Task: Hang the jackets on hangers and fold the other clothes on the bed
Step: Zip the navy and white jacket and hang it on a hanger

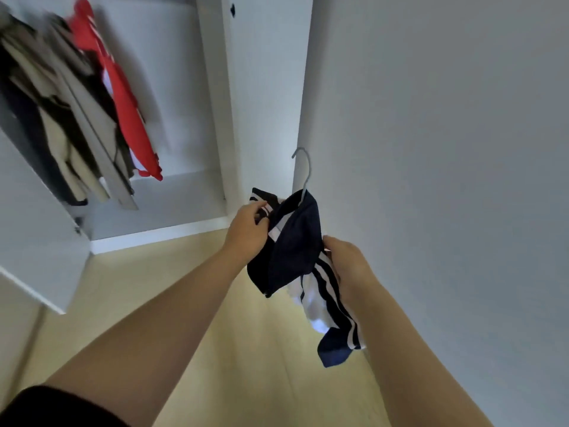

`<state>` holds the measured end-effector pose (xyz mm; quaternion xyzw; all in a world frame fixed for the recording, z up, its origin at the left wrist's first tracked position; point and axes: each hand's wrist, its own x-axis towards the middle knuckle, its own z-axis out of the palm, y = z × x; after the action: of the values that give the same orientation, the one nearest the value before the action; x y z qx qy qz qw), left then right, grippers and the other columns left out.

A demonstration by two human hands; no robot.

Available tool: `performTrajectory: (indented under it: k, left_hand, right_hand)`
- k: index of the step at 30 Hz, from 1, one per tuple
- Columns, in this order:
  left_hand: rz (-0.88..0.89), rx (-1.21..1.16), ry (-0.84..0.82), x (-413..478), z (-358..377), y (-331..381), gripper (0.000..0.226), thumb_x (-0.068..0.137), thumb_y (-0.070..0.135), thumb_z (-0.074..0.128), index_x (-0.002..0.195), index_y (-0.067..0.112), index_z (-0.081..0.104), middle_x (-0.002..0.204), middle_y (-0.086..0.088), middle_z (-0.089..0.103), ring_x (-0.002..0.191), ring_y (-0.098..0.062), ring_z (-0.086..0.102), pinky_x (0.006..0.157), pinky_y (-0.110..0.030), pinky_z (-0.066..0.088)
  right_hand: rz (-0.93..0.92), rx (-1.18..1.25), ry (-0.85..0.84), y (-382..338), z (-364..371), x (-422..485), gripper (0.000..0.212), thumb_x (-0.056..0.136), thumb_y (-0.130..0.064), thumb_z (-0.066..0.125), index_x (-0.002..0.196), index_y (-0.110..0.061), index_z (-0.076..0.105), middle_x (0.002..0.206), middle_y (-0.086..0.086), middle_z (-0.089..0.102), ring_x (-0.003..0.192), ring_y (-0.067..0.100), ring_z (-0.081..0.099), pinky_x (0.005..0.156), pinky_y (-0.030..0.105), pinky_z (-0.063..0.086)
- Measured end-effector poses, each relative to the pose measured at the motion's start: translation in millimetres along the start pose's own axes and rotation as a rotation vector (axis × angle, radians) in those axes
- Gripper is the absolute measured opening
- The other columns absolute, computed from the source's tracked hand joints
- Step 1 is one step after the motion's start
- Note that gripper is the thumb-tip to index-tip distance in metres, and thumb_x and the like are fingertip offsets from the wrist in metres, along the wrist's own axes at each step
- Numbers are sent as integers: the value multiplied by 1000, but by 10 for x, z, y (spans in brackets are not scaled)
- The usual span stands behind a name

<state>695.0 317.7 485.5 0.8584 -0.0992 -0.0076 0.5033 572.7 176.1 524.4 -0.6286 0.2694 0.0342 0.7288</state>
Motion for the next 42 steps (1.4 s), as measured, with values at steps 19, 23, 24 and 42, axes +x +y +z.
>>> performTrajectory:
  k: [19,23,24,42]
  left_hand:
    - [-145,327,-592,499,-2922,153,16,90,21,62,78,11,65,72,0,61,58,-6,60,56,-15,49]
    - [-138,453,-583,1043,-3160,-196,23,93,17,52,71,16,57,68,-1,49,61,-14,49,57,-21,41]
    - [-131,480,-566,1202,-3220,-284,24,95,18,50,71,17,55,69,-1,47,63,-14,46,59,-23,38]
    - [-246,60,12,4283,-4565,-1249,23,96,20,54,83,9,69,79,-6,65,72,-17,61,71,-25,50]
  right_hand:
    - [-180,18,-126,-1078,2696,475,18,89,2,57,72,-5,56,80,14,57,82,28,53,87,44,49]
    - [-145,54,-159,-1121,3198,1051,25,89,1,59,67,-6,51,71,11,54,71,22,51,78,37,45]
    - [-140,58,-167,-1164,3328,1214,24,89,1,59,68,-5,51,71,11,54,69,21,51,77,36,45]
    - [-264,332,-296,-2673,5393,3705,24,94,-2,51,114,-13,58,111,9,64,103,21,61,94,36,46]
